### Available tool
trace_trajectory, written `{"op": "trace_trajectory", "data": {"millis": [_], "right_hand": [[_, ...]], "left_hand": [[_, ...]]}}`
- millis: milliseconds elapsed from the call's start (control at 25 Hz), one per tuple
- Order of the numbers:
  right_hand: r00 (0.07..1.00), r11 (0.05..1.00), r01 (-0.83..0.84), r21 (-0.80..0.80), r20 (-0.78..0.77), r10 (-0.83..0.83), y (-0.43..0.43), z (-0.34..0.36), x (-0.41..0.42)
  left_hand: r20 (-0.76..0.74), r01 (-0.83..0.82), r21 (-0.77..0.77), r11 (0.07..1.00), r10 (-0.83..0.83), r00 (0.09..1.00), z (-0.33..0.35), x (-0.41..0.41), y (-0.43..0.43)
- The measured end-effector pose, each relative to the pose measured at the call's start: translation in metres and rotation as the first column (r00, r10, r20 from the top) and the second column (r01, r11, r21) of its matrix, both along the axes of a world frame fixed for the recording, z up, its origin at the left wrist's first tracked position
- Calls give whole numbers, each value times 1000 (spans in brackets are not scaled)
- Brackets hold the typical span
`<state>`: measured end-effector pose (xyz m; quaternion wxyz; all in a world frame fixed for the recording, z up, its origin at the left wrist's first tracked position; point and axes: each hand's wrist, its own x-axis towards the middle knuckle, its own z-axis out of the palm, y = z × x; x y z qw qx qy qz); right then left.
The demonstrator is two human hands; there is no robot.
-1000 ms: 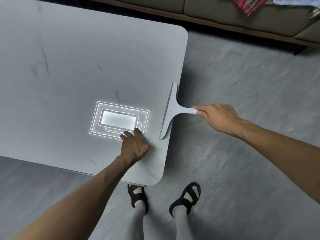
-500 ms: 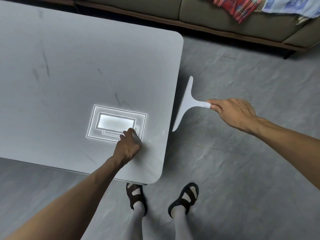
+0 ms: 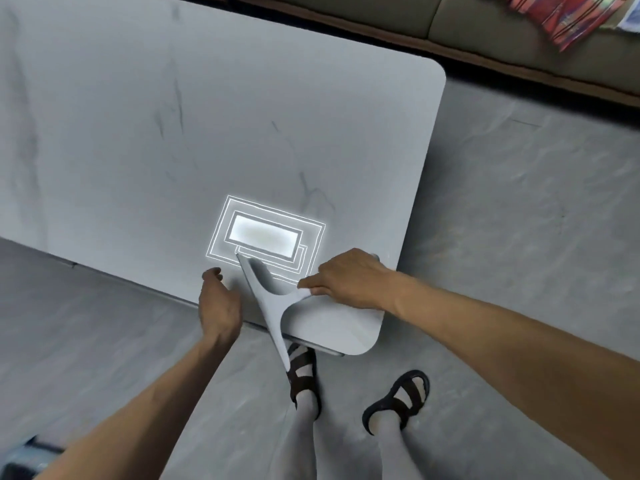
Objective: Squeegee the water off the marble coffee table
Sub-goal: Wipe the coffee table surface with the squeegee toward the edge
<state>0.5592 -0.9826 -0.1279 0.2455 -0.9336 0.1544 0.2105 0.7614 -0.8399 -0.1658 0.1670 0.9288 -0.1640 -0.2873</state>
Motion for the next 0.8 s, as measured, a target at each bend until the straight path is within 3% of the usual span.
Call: {"op": "trace_trajectory", "data": {"millis": [120, 240, 440, 600, 760, 800], "right_hand": [[999, 996, 26, 81, -22, -24, 36, -15, 44], [997, 994, 68, 85, -28, -66, 46, -30, 56], [990, 991, 132, -33, -47, -133, 5, -41, -25], [950, 955, 277, -108, -115, -289, -29, -28, -122], [915, 904, 372, -213, -78, -395, -53, -13, -197], [902, 886, 394, -244, -83, -423, -61, -10, -212]], "left_hand": [[-31, -11, 81, 997, 13, 999, -4, 20, 20], [-65, 118, 78, 990, -113, 991, -10, 22, 23], [-82, 328, 70, 942, -322, 943, -11, -13, -1], [-85, 565, -9, 825, -564, 821, -10, -67, -28], [-181, 765, 149, 626, -744, 644, -19, -120, -49], [-212, 764, 198, 614, -734, 645, -18, -127, -55]]}}
